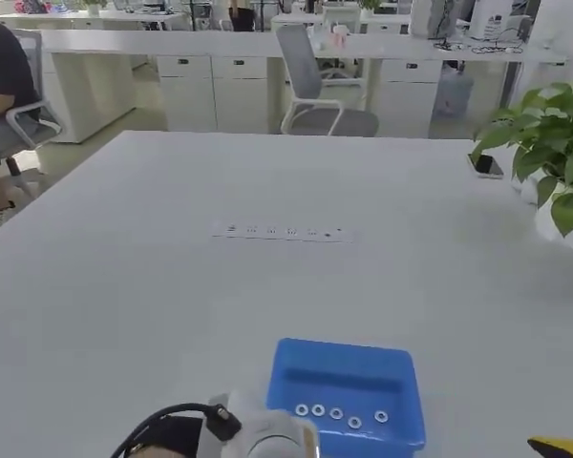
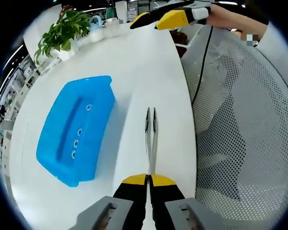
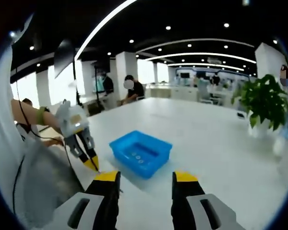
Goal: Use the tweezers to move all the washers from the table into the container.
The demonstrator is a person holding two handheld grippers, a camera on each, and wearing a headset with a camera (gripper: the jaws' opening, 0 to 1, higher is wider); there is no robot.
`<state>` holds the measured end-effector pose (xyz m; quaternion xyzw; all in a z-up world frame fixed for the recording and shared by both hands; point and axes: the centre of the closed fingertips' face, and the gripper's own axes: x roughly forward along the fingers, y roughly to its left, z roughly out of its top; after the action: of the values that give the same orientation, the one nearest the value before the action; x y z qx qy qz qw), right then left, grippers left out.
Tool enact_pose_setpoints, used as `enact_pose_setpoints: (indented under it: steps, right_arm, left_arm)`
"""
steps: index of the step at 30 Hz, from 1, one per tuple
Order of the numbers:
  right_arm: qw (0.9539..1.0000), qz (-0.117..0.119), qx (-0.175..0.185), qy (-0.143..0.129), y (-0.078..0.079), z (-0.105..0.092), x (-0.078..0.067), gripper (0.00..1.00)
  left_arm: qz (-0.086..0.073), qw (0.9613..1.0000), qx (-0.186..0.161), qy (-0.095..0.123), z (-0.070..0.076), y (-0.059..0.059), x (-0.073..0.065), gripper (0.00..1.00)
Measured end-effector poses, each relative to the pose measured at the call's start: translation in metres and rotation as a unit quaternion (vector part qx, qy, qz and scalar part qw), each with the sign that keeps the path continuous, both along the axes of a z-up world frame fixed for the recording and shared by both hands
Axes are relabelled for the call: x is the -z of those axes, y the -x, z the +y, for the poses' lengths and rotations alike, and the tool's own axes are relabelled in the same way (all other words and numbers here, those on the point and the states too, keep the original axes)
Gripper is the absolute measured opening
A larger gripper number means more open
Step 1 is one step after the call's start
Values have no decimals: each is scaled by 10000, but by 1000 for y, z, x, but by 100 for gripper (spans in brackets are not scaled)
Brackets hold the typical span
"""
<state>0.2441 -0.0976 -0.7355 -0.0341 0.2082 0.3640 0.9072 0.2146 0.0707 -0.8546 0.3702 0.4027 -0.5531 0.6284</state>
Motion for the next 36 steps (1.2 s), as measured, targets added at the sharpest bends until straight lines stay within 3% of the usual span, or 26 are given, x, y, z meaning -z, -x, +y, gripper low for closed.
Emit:
enact_pose_setpoints:
  steps: [2,6,12,18,24,31,35,36]
  right_arm:
    - [9997,-20,145,-177,-1,-5,-4,41]
    - [9996,-103,179,215,2,-11,-2,42]
    - [9990,-219,208,332,2,-11,-5,42]
    - [9989,-252,310,237,0,-12,-8,42]
    - [9984,-316,280,388,0,-14,-8,44]
    - [9981,-379,370,305,-4,-17,-11,49]
    - [9978,-410,412,314,-7,-19,-11,51]
    - [9976,-428,433,320,-9,-23,-10,53]
  left_arm:
    - [29,10000,14,-24,-1,0,0,0]
    - [63,9999,30,-74,-1,1,2,0]
    - [71,9999,79,-106,-1,2,3,0]
    - [45,9999,75,-89,-1,2,5,0]
    - [67,10000,-35,-13,0,3,3,0]
    - [-19,9968,-610,519,-1,-1,-16,2]
    - [-102,9880,-1153,1022,2,-3,-36,6]
    - [-161,9832,-1357,1212,4,-5,-43,8]
